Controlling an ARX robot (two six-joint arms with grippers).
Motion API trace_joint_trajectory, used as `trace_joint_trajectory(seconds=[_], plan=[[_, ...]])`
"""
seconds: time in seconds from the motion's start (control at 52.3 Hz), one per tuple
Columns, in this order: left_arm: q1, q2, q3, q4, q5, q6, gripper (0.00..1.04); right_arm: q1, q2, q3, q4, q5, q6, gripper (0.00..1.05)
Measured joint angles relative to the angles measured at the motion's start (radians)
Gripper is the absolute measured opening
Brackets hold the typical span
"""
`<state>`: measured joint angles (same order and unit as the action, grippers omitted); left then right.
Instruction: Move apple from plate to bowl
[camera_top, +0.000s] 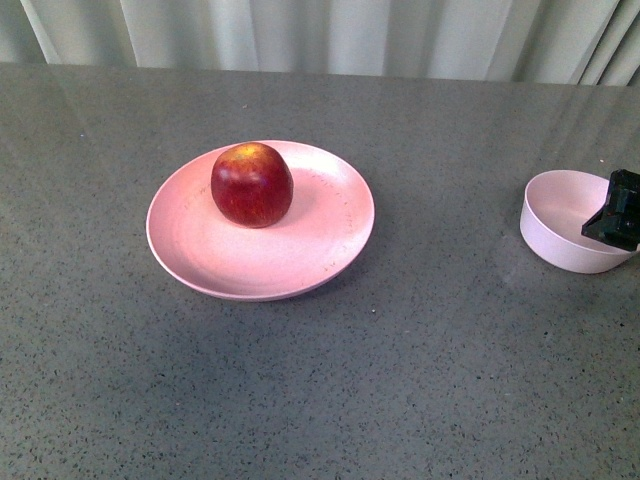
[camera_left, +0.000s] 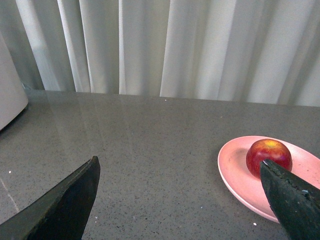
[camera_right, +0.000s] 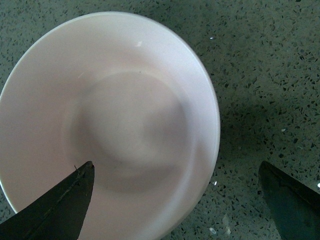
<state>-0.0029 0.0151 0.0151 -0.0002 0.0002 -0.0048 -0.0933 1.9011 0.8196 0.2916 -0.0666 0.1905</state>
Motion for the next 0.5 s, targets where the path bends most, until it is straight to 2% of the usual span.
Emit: trace_joint_trajectory(seconds=[0.057,0.21,0.497], plan=[[0.0,0.0,0.0,0.0,0.0,0.0,0.96,-0.003,0.006,0.008,-0.006,0.004,0.006,0.9],[0.0,0.0,0.0,0.0,0.0,0.0,0.96,-0.011,0.027,0.033,-0.024,0.028,0.021,0.69],[0.0,0.0,0.0,0.0,0.0,0.0,0.96,0.001,0.05,0.062,-0.065,0.037,0.051,0.13]])
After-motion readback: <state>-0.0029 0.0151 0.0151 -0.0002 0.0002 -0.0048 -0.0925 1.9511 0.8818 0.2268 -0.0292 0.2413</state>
